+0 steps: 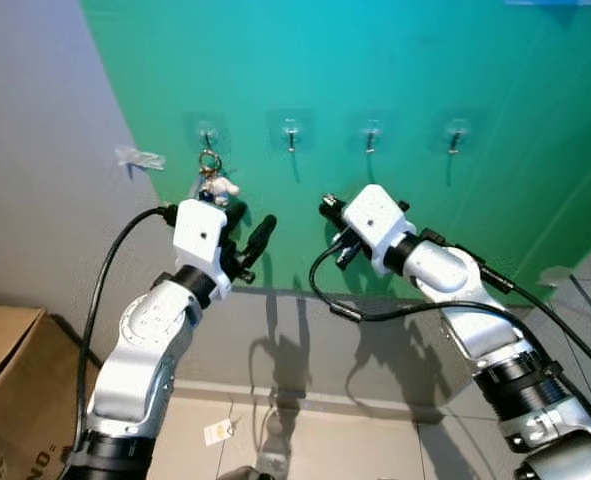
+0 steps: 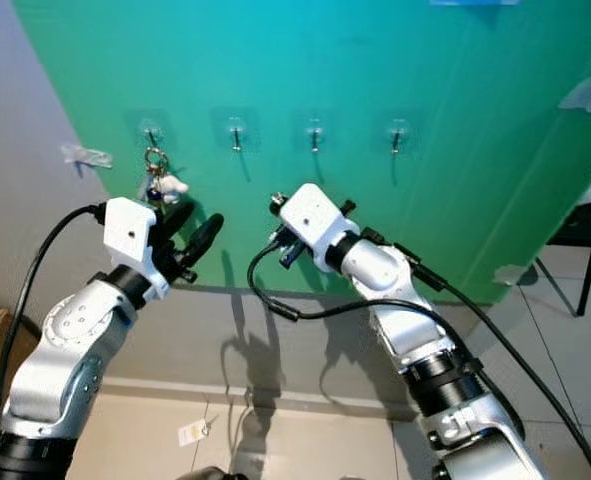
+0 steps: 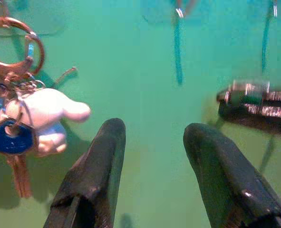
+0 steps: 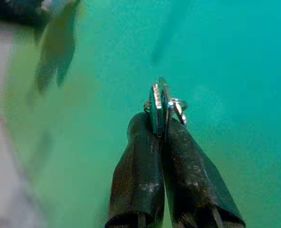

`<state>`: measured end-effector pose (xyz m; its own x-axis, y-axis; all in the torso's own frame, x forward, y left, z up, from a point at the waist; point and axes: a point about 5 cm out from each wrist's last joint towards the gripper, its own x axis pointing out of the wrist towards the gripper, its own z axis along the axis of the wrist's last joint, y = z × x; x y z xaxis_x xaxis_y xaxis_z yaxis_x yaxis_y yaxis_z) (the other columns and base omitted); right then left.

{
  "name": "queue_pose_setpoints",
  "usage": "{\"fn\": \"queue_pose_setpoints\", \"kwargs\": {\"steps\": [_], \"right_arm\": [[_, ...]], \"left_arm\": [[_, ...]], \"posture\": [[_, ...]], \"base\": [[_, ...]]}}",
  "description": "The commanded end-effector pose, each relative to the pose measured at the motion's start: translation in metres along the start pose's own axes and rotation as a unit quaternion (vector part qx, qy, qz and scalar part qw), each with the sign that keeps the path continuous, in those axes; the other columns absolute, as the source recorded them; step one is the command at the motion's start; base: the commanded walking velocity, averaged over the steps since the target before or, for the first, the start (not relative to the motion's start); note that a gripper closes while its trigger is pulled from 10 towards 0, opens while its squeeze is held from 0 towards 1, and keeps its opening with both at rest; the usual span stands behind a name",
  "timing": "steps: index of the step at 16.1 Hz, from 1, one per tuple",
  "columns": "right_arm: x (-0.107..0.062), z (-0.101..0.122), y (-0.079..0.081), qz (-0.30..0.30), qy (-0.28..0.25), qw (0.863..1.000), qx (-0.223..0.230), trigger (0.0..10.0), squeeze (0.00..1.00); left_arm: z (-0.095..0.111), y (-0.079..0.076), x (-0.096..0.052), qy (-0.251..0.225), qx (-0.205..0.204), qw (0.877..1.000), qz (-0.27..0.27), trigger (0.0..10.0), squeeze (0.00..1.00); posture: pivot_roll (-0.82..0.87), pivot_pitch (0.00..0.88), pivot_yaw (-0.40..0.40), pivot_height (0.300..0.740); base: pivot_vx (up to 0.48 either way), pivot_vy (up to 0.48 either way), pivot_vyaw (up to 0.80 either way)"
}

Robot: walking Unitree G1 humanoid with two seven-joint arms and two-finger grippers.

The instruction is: Hang keys on a hook

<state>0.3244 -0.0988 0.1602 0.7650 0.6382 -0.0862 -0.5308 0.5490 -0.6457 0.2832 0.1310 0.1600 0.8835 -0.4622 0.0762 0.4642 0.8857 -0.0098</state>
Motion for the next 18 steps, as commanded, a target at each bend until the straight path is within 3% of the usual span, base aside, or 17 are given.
{"fn": "queue_pose_setpoints", "kwargs": {"steps": [1, 2, 3, 5, 6, 9, 11, 18], "right_arm": [[0.002, 0.005, -0.002, -0.007, -0.022, 0.993, -0.115, 0.0, 0.00], [0.001, 0.006, -0.002, -0.008, -0.035, 0.984, -0.172, 0.0, 0.00], [0.001, 0.008, -0.002, -0.008, -0.046, 0.979, -0.199, 0.0, 0.00], [0.000, 0.009, -0.002, -0.011, -0.055, 0.978, -0.199, 0.0, 0.00], [-0.001, 0.011, -0.001, -0.013, -0.069, 0.971, -0.227, 0.0, 0.00], [-0.003, 0.017, 0.001, -0.013, -0.111, 0.947, -0.301, 0.0, 0.00], [-0.009, 0.018, 0.003, -0.003, -0.134, 0.914, -0.382, 0.0, 0.00], [-0.009, 0.028, -0.006, -0.039, -0.180, 0.873, -0.452, 0.0, 0.00]], "left_arm": [[0.015, 0.005, 0.000, -0.026, -0.019, 0.999, 0.006, 10.0, 0.00], [0.017, 0.006, 0.001, -0.028, -0.025, 0.999, 0.007, 10.0, 0.00], [0.016, 0.006, 0.000, -0.025, -0.021, 0.999, 0.007, 10.0, 0.00], [0.010, 0.002, -0.001, -0.015, -0.020, 1.000, 0.004, 10.0, 0.00], [0.008, 0.000, -0.002, -0.010, -0.022, 1.000, 0.001, 10.0, 0.00], [0.006, -0.002, -0.004, -0.001, -0.025, 1.000, -0.002, 10.0, 0.00], [0.002, -0.002, -0.005, 0.005, -0.020, 1.000, -0.002, 10.0, 0.00], [0.000, -0.004, -0.004, 0.011, -0.012, 1.000, -0.008, 10.0, 0.00]], "posture": [[-0.10, 0.000, 0.081, 0.740], [-0.10, 0.000, 0.084, 0.740], [-0.10, 0.000, 0.084, 0.740], [-0.10, 0.000, 0.086, 0.740], [-0.10, 0.000, 0.086, 0.740], [-0.10, 0.000, 0.085, 0.740], [-0.10, 0.001, 0.083, 0.740], [-0.11, 0.005, 0.087, 0.740]], "base": [[0.000, 0.000, 0.00], [0.000, 0.000, 0.00], [0.000, 0.000, 0.00], [0.000, 0.000, 0.00], [0.000, 0.000, 0.00], [0.000, 0.000, 0.00], [0.000, 0.000, 0.00], [0.000, 0.000, 0.00]]}}
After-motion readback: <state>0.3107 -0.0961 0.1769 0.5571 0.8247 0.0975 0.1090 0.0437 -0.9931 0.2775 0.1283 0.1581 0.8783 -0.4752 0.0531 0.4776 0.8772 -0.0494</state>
